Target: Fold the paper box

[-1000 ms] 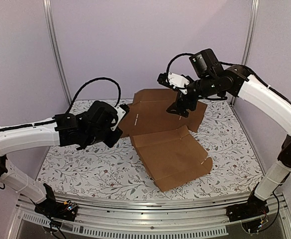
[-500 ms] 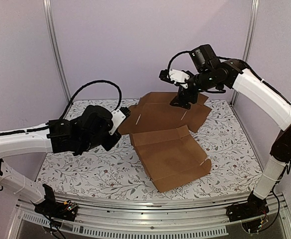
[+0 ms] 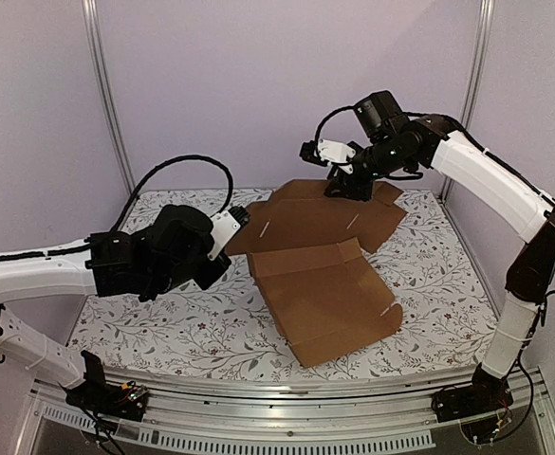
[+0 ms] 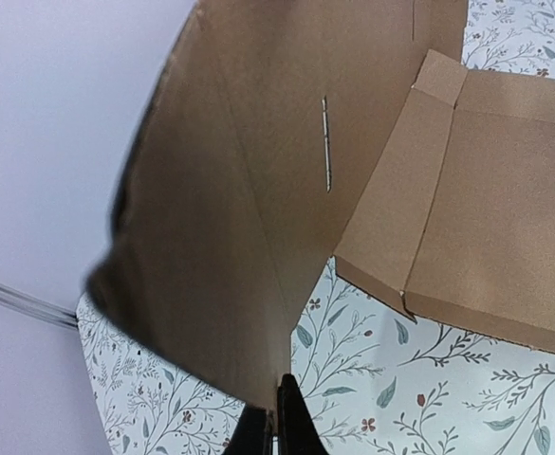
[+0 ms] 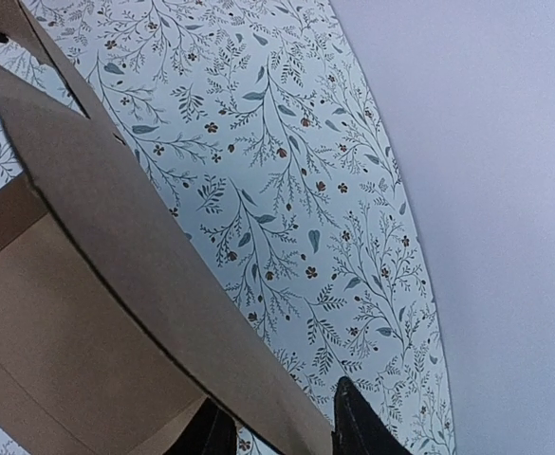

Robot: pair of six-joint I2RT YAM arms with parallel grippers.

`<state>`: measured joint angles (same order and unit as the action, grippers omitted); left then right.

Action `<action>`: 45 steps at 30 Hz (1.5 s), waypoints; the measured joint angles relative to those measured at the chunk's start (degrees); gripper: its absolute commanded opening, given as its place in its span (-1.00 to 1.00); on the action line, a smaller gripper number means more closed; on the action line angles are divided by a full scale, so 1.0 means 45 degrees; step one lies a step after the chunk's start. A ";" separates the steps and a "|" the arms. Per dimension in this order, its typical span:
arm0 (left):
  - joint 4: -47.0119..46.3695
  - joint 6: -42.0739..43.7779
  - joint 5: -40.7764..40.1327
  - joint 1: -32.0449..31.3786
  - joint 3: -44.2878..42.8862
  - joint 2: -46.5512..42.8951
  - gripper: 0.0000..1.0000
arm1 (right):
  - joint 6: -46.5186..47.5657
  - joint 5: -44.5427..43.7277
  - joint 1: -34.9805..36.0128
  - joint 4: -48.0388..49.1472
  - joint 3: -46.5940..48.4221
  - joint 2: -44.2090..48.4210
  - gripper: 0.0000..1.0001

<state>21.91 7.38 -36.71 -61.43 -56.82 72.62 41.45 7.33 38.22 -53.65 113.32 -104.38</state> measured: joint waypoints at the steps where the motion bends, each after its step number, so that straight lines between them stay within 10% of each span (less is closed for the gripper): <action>1: -0.0029 0.0005 -0.0015 0.0000 0.0034 0.0000 -1.00 | 0.0044 0.0015 -0.0010 -0.0005 0.0005 0.0000 -0.44; 9: -0.0151 -0.0102 -0.0214 -0.0005 0.0180 0.0000 -1.00 | -0.0053 0.0141 -0.0005 -0.0083 0.0063 0.0005 -0.99; 45: -0.3109 -0.6183 0.3463 0.1928 0.4153 -0.3109 -0.45 | -0.2671 -0.1899 0.2239 0.1923 -0.3235 0.1778 -1.00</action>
<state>7.92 -20.45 -21.12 -52.75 -38.13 58.63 29.43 -1.21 48.29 -44.99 98.76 -96.38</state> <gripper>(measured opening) 0.222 0.006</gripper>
